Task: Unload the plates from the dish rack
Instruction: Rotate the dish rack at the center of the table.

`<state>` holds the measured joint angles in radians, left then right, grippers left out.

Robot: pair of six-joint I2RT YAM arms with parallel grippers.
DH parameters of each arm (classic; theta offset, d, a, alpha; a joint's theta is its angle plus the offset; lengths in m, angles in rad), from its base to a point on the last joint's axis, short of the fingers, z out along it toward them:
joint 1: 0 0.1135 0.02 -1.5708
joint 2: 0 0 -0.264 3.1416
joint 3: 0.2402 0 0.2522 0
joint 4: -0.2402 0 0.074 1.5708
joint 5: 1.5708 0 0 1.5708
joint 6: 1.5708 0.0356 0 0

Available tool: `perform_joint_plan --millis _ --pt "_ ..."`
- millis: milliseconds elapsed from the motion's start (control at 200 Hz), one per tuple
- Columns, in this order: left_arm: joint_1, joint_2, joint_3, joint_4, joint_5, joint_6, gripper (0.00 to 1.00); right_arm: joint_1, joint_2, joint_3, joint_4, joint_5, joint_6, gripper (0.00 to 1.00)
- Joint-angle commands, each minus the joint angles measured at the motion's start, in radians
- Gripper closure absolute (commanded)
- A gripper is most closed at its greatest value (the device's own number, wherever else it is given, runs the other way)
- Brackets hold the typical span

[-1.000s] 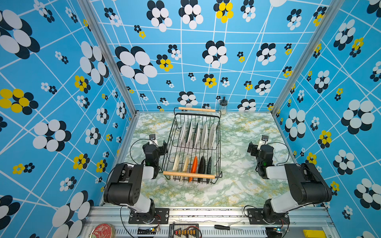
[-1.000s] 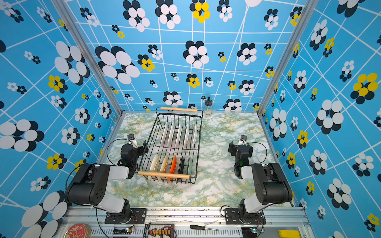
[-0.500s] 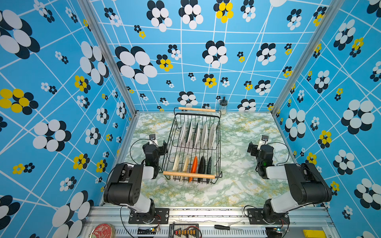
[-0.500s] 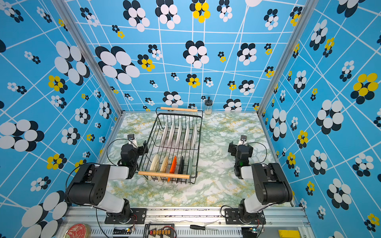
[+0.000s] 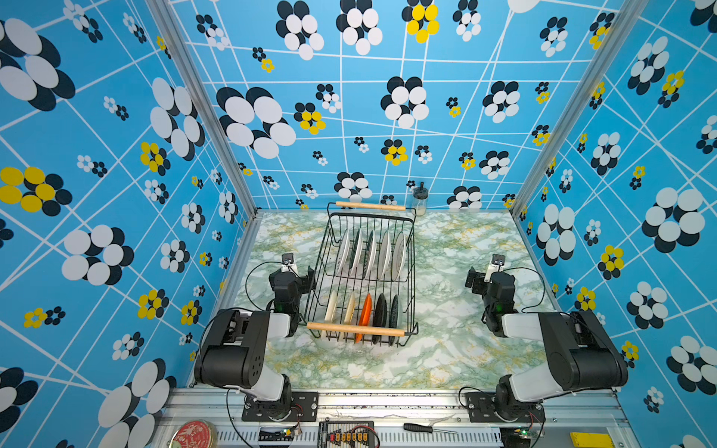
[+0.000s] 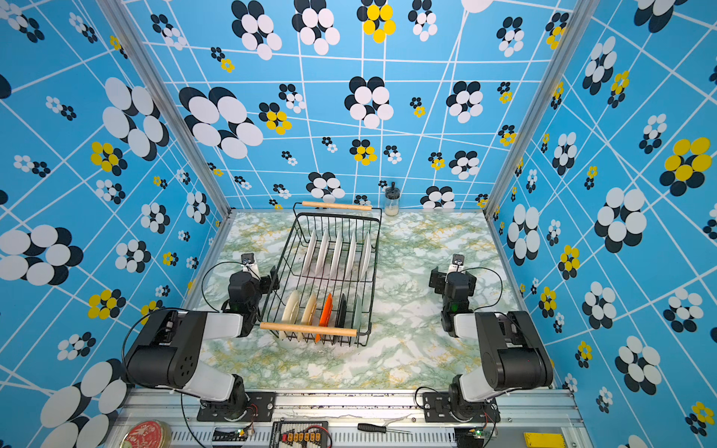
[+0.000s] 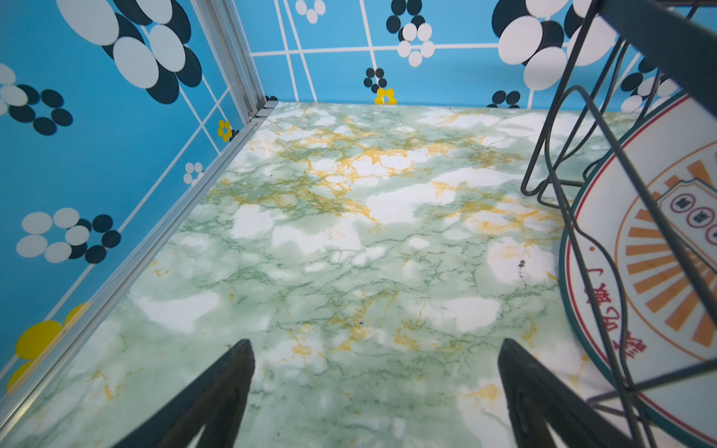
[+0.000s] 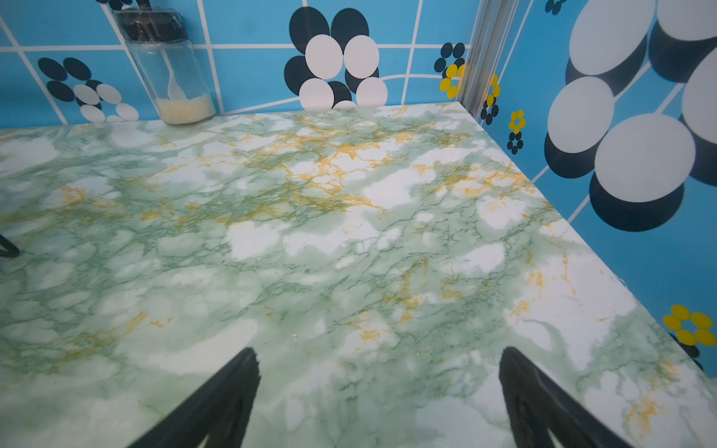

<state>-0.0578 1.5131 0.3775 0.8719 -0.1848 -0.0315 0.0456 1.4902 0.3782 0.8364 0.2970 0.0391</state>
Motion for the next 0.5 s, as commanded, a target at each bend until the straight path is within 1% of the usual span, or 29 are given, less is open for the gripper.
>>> perform_joint_plan --millis 0,105,160,220,300,425,495 --pt "-0.006 -0.087 0.076 -0.194 -0.038 0.009 0.01 0.006 -0.099 0.052 -0.138 -0.014 -0.006 0.01" --pt "-0.008 -0.156 0.089 -0.271 -0.04 -0.002 0.01 0.006 -0.179 0.095 -0.298 -0.004 0.018 0.01" --pt "-0.007 -0.204 0.089 -0.312 -0.06 -0.035 0.01 0.007 -0.213 0.125 -0.392 0.004 0.044 0.01" --pt "-0.006 -0.259 0.111 -0.402 -0.09 -0.075 0.01 0.007 -0.248 0.156 -0.485 -0.003 0.064 0.01" --pt "-0.005 -0.325 0.159 -0.547 -0.093 -0.116 0.01 0.007 -0.293 0.196 -0.603 -0.018 0.1 0.01" --pt "-0.005 -0.402 0.29 -0.859 -0.089 -0.203 0.01 0.006 -0.362 0.26 -0.79 -0.045 0.161 0.01" --pt "-0.005 -0.425 0.366 -1.024 -0.053 -0.237 0.01 0.007 -0.39 0.291 -0.882 -0.057 0.203 0.01"
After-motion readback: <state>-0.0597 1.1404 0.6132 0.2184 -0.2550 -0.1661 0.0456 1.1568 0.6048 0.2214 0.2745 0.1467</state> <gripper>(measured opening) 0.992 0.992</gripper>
